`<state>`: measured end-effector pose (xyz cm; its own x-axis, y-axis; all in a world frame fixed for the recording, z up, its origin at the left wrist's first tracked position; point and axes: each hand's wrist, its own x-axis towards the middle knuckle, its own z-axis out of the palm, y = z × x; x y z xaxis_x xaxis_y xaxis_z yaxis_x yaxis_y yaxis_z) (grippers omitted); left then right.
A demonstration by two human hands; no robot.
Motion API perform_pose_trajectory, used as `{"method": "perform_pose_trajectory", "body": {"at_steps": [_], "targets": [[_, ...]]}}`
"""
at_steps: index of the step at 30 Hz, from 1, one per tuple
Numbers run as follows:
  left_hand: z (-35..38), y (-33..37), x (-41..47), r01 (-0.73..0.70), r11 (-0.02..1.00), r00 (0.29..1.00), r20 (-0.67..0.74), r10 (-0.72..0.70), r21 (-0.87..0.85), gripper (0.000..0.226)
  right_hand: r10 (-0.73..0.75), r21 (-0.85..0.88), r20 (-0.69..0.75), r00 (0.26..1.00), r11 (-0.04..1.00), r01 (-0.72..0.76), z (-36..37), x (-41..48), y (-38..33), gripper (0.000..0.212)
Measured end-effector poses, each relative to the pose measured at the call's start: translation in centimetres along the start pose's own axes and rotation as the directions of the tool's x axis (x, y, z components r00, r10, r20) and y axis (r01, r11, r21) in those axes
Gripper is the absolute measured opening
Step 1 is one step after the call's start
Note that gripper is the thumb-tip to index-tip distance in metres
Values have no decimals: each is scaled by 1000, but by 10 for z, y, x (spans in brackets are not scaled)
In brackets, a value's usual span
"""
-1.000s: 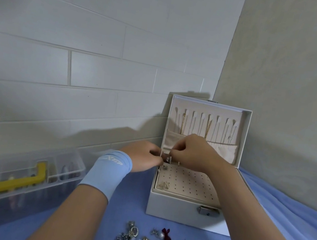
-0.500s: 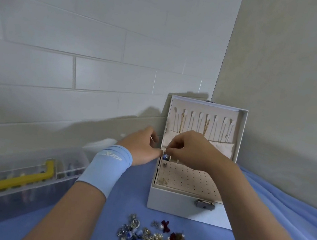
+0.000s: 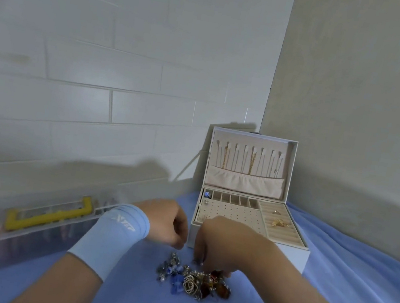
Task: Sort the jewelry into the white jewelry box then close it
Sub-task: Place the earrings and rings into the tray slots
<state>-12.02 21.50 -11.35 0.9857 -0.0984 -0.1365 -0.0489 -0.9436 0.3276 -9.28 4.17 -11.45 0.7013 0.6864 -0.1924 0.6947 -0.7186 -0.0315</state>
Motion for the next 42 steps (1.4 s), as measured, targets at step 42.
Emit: {"method": "perform_pose_trajectory", "body": {"at_steps": [42], "targets": [[-15,8,6,-184,853,936,-351,0,-489,12,294,409,-533,794,910,-62,-10,35,68,10]]}}
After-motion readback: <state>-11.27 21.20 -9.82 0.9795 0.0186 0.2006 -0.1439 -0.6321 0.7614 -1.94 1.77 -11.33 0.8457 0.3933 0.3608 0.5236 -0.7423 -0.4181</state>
